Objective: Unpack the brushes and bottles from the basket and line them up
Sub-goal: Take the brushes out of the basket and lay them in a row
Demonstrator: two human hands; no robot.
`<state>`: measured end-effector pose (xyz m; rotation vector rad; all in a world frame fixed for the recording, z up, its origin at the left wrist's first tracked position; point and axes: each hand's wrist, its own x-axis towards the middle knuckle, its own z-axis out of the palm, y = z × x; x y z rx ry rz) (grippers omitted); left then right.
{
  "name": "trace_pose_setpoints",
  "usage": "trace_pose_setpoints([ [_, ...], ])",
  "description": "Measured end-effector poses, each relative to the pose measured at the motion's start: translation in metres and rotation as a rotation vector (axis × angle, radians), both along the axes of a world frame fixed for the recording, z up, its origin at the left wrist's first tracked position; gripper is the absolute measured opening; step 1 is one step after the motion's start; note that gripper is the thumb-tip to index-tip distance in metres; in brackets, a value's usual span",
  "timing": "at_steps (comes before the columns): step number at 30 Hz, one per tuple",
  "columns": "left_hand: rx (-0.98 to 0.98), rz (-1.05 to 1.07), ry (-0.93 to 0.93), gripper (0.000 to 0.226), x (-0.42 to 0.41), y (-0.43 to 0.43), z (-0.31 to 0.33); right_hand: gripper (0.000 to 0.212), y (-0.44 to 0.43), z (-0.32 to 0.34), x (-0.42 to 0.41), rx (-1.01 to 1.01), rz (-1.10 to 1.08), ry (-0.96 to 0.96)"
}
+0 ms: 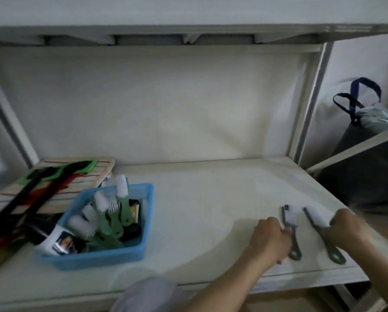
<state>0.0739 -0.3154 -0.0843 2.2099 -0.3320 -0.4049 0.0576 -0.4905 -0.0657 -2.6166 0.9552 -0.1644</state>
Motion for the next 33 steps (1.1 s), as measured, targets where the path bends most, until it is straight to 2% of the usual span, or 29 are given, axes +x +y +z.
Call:
trace_pose_setpoints([
  [2,0.053,0.001,-0.036,0.026,0.004,0.020,0.014,0.016,0.026,0.009,0.007,-0.057,0.065,-0.079],
  [5,0.047,0.101,-0.114,0.025,0.010,0.070,0.038,0.002,0.079,0.022,0.025,-0.013,0.247,-0.153],
  [9,0.040,0.373,-0.232,0.017,0.023,0.163,0.058,0.012,0.168,0.036,0.044,0.162,0.582,-0.292],
  [13,0.151,0.710,-0.368,0.012,0.027,0.259,0.063,0.016,0.260,0.038,0.055,0.254,0.776,-0.352],
  [15,0.280,0.755,-0.292,0.011,0.026,0.299,0.058,0.020,0.294,0.030,0.058,0.159,0.844,-0.389],
  [18,0.456,0.700,-0.186,0.021,0.027,0.332,0.047,0.024,0.334,0.021,0.060,-0.057,0.958,-0.381],
  [23,0.544,0.604,-0.137,0.030,0.028,0.325,0.042,0.018,0.377,0.016,0.062,-0.115,1.023,-0.251],
  [26,0.577,0.615,-0.130,0.015,0.030,0.313,0.044,0.015,0.389,0.013,0.065,-0.048,0.996,-0.174],
  [30,0.459,0.651,-0.057,0.009,0.035,0.315,0.046,0.017,0.396,0.006,0.072,-0.017,0.951,-0.119],
  [33,0.337,0.707,0.012,0.018,0.037,0.317,0.047,0.018,0.398,0.005,0.078,0.168,0.861,-0.161],
])
